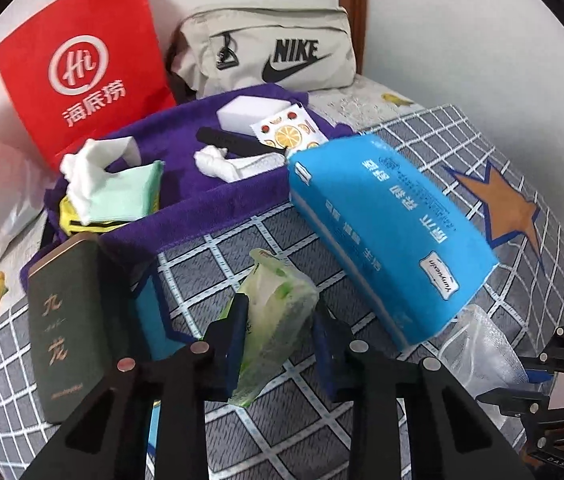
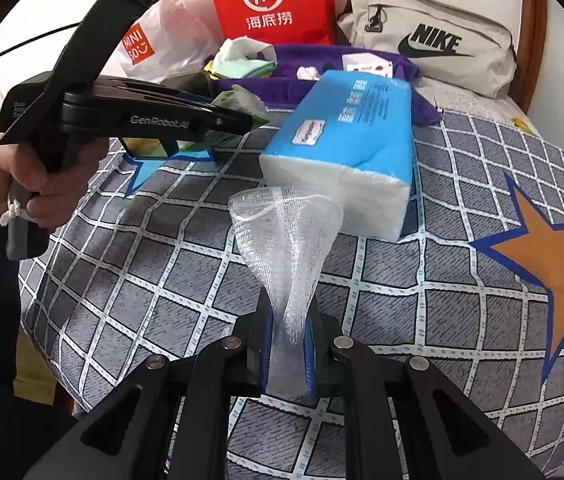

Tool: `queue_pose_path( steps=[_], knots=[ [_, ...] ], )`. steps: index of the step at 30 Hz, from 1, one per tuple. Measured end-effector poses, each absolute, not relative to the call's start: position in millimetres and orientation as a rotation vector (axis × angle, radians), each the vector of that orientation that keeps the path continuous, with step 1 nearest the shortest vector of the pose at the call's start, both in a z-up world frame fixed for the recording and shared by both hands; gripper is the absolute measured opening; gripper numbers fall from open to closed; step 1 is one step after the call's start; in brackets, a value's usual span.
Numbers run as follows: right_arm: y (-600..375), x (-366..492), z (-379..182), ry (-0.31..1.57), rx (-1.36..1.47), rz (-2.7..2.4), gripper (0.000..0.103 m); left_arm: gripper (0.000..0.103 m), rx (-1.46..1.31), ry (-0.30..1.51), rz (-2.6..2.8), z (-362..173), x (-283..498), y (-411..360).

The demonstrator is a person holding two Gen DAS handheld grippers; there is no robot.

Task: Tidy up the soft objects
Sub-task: 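Carry the green packet to the towel with the left tool while the right tool carries the mesh bag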

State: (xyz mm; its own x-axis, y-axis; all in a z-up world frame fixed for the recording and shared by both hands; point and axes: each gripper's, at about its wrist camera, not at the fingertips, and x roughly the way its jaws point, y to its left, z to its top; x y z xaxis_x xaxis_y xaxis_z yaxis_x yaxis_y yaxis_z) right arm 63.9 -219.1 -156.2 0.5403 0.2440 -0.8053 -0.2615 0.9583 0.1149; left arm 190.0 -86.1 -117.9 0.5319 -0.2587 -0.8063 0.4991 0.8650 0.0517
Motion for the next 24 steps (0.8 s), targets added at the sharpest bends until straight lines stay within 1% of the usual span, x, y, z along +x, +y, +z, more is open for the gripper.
queue_pose_path(
  steps=[12, 24],
  knots=[
    [-211, 42, -123, 0.87, -0.031, 0.338, 0.014, 0.029, 0.179, 0.851, -0.433, -85, 152, -57],
    [-210, 57, -92, 0.816, -0.016, 0.326, 0.014, 0.029, 0.055, 0.806, -0.397, -57, 125, -26]
  ],
)
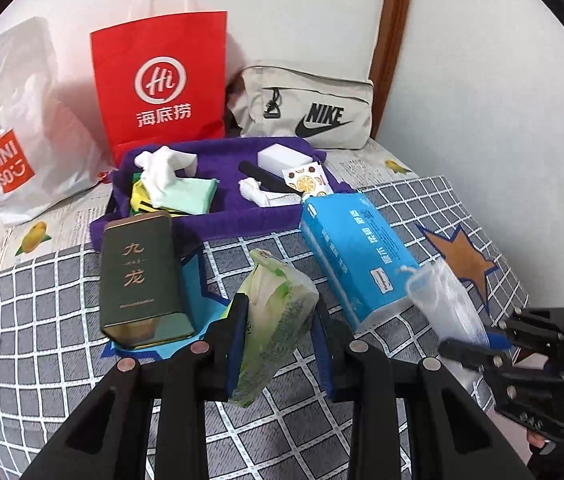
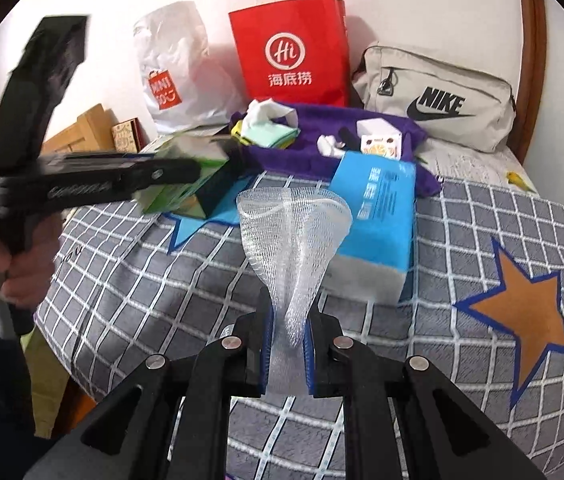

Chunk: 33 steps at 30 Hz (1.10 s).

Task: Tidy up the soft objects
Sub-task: 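Carry the green packet to the towel with the left tool while the right tool carries the mesh bag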

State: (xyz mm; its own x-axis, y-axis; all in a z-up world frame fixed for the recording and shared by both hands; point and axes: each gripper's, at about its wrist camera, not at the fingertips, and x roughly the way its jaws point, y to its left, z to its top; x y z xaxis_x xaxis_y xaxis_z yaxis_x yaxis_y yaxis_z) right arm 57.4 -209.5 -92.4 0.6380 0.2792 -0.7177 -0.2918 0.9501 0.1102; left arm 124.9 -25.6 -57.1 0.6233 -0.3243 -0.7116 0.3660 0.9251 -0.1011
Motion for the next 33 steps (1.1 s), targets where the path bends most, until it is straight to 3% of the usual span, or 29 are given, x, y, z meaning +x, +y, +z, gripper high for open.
queue_pose_path(
  steps=[15, 33],
  knots=[
    [-212, 114, -59, 0.765, 0.045, 0.338, 0.014, 0.029, -0.008, 0.793, -0.324, -34, 139, 3],
    [-204, 164, -35, 0.724, 0.019, 0.361, 0.014, 0.029, -0.051, 0.816, -0.329, -43, 171, 8]
  ],
)
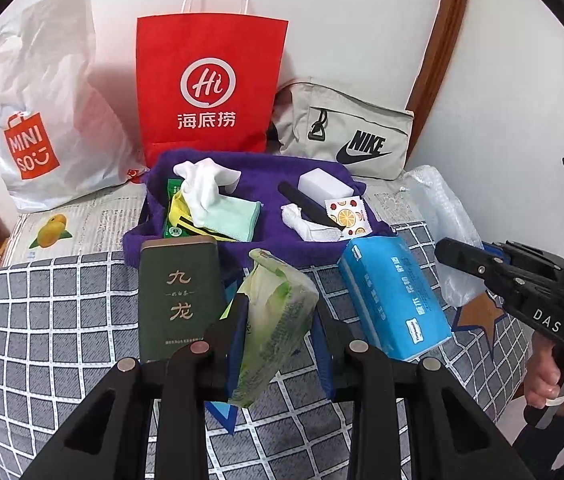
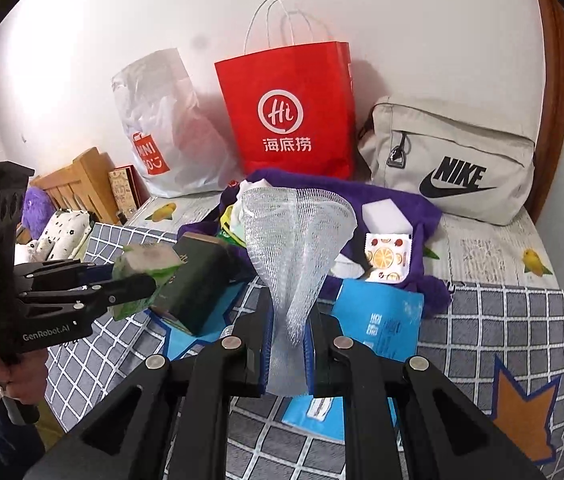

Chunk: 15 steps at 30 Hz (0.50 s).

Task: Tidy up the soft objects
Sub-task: 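Carry the green packet to the towel with the left tool while the right tool carries the mesh bag, then lower the green packet onto the towel with the left tool while the right tool lowers the mesh bag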

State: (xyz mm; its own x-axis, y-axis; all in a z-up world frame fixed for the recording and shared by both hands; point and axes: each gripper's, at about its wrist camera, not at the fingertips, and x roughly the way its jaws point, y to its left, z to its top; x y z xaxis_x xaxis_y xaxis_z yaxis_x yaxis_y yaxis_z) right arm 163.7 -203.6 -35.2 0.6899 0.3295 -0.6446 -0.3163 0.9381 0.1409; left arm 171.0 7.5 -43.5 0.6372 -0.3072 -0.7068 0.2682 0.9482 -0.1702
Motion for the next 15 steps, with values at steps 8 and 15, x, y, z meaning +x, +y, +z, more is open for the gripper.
queue_pose_path(
  steps=[8, 15],
  knots=[
    [-199, 178, -39, 0.733, -0.018, 0.365, 0.014, 0.029, -0.043, 0.816, -0.345, -42, 187, 2],
    [-199, 202, -48, 0.765, -0.013, 0.364, 0.014, 0.029, -0.049, 0.82, -0.333, -44, 208, 5]
  ],
)
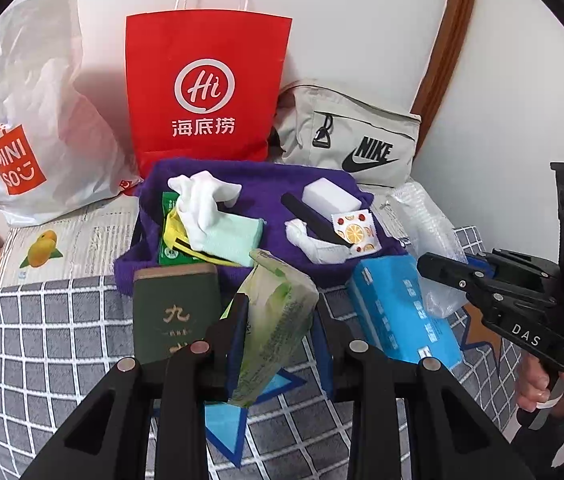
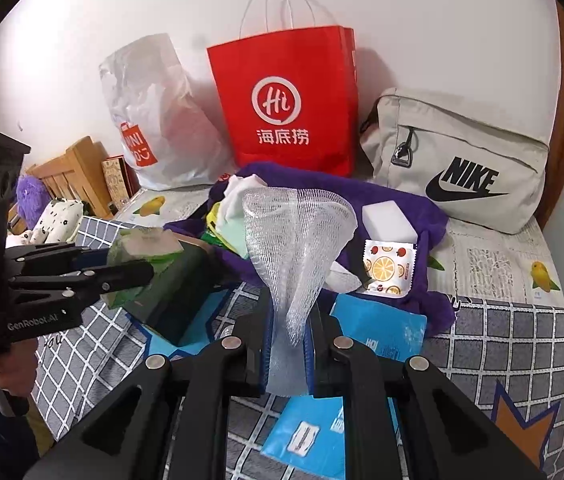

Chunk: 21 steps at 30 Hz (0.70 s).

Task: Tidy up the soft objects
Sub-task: 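Lower the green packet onto the towel with the left tool while the right tool lowers the mesh bag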

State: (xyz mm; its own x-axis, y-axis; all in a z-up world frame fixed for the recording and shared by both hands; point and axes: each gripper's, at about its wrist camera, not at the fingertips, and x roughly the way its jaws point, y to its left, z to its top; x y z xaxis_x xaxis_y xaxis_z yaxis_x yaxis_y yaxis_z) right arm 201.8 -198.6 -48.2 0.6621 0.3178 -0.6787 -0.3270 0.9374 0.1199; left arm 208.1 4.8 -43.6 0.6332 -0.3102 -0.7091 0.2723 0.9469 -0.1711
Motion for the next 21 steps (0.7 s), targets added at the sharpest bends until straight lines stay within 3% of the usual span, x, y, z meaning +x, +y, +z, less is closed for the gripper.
queue_pose_path(
  steps=[21],
  knots=[
    [-188, 306, -57, 0.848, -0.061, 0.384, 0.014, 0.029, -0.047, 0.868, -0.308, -47, 307, 1]
  ],
)
